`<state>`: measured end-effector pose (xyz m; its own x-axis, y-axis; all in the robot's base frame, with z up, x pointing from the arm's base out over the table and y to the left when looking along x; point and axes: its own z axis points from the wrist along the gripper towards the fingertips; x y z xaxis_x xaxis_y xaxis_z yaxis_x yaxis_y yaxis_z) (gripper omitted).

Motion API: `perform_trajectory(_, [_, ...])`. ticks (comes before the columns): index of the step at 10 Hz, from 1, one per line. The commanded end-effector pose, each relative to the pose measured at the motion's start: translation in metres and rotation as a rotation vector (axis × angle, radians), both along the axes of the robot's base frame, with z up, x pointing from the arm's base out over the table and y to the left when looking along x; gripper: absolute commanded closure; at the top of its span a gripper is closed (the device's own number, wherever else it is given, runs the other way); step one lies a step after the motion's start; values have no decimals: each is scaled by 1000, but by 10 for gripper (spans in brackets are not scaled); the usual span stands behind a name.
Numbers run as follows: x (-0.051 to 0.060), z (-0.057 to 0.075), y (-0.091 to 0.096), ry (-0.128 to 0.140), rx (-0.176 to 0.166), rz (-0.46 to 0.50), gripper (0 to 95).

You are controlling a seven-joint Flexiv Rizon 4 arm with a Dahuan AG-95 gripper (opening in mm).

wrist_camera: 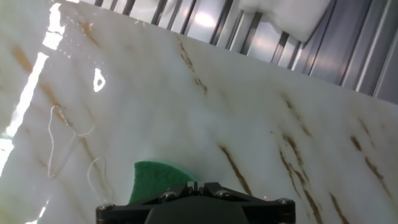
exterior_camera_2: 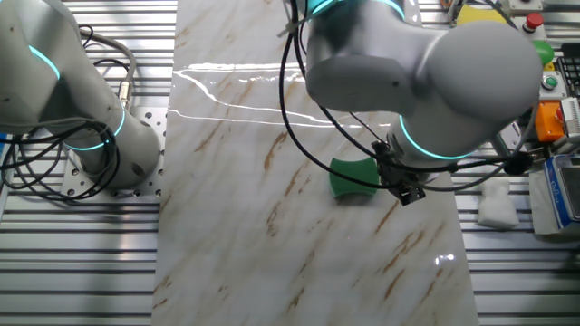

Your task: Clean the tabletop with a sponge

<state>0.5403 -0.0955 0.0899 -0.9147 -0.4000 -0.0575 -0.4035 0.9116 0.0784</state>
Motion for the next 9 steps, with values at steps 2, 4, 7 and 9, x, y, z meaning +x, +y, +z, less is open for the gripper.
perform_trajectory(2, [-1,1,0,-6,-6,38,950])
perform_trajectory(4, [-1,-1,2,-5,-6,38,950])
perform_trajectory(7, [-2,-12,6,-3,-12,37,950])
perform_trajectory(9, [-3,-17,7,-5,-7,32,950])
